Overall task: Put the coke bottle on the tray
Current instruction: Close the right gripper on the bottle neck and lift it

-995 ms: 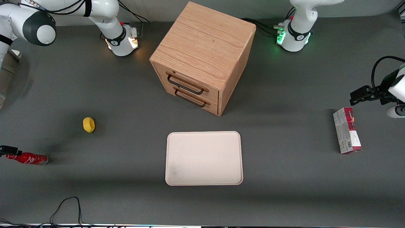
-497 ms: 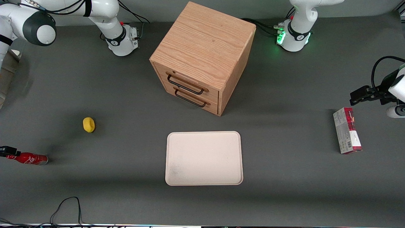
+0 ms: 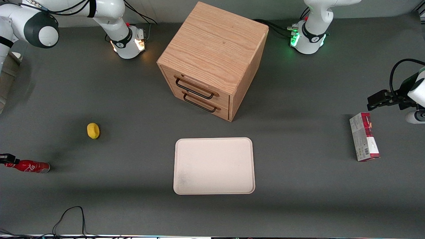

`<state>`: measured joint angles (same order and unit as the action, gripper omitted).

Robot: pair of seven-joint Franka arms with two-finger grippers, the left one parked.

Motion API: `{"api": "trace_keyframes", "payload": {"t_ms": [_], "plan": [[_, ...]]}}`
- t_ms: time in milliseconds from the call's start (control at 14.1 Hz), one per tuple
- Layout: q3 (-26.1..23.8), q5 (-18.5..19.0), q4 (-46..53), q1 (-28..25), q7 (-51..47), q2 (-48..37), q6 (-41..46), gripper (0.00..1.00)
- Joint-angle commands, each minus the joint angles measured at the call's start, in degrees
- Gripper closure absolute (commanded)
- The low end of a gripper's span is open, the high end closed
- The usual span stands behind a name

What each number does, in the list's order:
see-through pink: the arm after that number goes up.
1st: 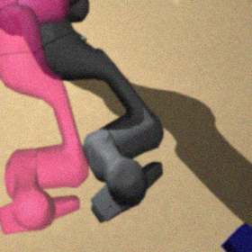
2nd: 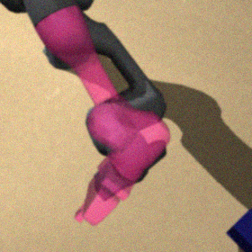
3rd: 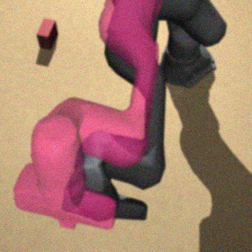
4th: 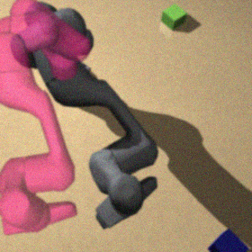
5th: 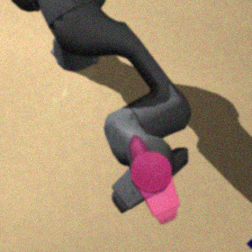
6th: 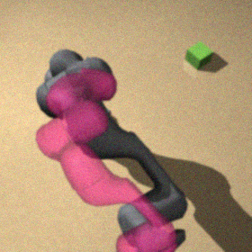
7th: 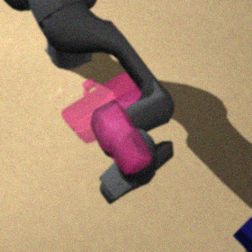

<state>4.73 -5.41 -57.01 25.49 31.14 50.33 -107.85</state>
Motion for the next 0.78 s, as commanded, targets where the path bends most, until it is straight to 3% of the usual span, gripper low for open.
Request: {"api": "trace_keyframes", "payload": {"t_ms": [0,284,710], "plan": [[0.19,-0.56,-0.03,-0.09,1.56,-0.05,-0.52,0.92],[0.28,-0.21,0.5,-0.7,1.29,-1.45,0.44,0.98],[0.63,1.81,5.33,-0.88,2.17,-6.63,13.43,1.0]]}}
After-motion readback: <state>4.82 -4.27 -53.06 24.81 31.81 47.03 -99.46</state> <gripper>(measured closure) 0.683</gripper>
